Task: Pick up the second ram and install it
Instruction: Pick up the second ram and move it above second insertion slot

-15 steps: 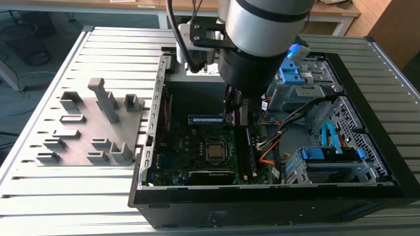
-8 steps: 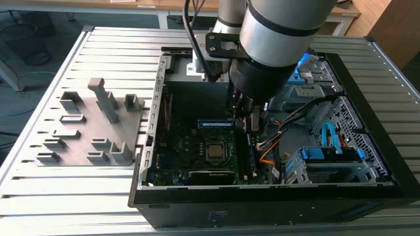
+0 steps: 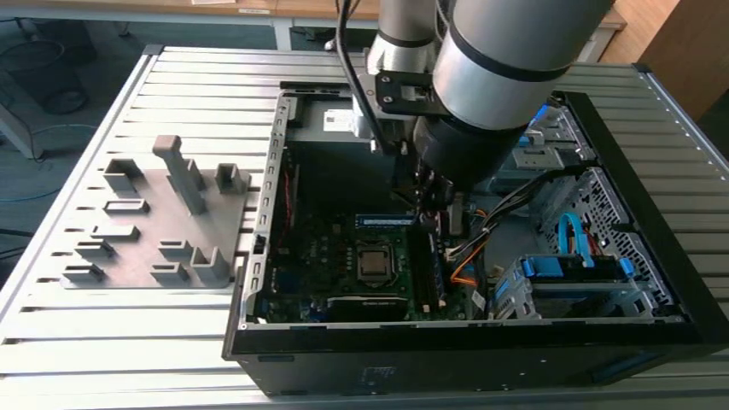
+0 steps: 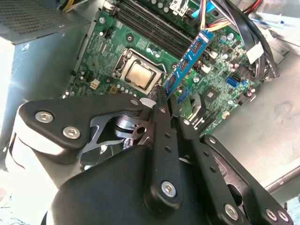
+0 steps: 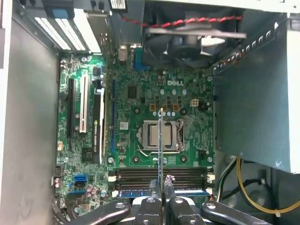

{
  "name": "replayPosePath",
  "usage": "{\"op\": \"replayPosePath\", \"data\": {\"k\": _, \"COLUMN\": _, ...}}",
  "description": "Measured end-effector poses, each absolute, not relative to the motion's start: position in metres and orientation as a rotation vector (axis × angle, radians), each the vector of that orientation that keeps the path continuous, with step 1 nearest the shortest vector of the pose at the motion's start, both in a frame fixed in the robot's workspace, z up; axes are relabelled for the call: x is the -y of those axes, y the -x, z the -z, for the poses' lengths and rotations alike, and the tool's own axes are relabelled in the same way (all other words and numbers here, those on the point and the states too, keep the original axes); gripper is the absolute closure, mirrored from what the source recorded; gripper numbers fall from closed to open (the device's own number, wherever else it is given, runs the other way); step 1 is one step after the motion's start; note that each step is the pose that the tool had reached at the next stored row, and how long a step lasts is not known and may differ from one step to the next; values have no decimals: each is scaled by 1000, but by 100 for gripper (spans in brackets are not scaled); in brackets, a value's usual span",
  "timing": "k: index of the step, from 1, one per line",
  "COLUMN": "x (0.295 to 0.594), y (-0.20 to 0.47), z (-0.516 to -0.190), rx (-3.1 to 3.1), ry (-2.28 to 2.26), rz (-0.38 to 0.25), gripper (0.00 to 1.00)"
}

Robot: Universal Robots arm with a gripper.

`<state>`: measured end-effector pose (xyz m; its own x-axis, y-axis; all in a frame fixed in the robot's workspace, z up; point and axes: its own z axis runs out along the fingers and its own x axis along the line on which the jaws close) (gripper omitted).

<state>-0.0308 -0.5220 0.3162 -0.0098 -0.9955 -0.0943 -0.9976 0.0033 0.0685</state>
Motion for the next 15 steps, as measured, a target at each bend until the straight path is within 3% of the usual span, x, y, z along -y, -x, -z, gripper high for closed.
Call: {"op": "replayPosePath", "data": {"k": 15, "x": 522, "y": 28, "z": -300, "rx": -2212, "ry": 2197, "rz": -180, "gripper": 86}}
